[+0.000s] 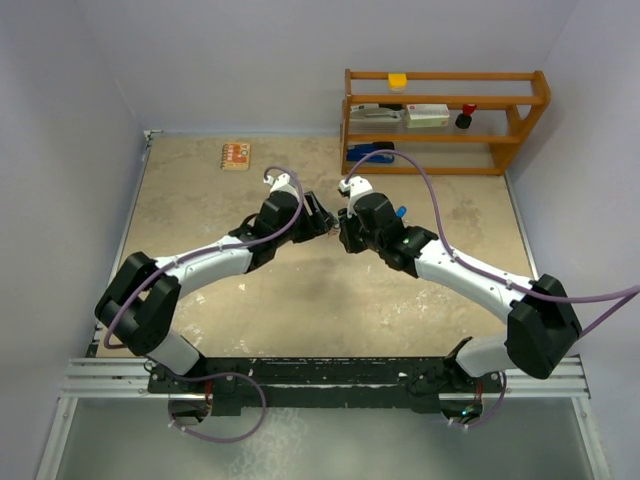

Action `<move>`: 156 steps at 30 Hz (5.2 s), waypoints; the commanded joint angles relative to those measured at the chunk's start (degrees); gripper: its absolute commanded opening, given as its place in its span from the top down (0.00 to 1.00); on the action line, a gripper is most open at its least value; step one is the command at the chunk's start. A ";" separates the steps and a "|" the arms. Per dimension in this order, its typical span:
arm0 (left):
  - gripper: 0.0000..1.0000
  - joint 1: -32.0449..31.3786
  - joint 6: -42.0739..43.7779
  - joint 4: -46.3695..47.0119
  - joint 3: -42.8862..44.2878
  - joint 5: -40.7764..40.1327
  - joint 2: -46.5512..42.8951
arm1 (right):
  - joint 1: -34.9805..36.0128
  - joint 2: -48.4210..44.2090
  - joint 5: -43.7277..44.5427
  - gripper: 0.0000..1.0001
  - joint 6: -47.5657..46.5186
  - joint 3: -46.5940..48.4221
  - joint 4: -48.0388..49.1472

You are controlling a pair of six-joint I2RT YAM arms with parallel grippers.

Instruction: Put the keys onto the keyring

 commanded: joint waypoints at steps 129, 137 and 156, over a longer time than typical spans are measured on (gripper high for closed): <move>0.40 7.20 -2.13 -2.38 -16.05 -9.40 -22.70 | -3.00 16.03 -0.65 1.00 2.01 7.33 3.78; 0.40 7.54 -1.53 -3.43 -16.54 -9.69 -24.57 | -3.38 18.29 1.57 0.78 2.18 10.02 5.06; 0.37 7.75 1.24 -9.88 -14.19 -16.29 -28.97 | -3.70 -8.79 19.20 0.01 8.42 -6.33 4.57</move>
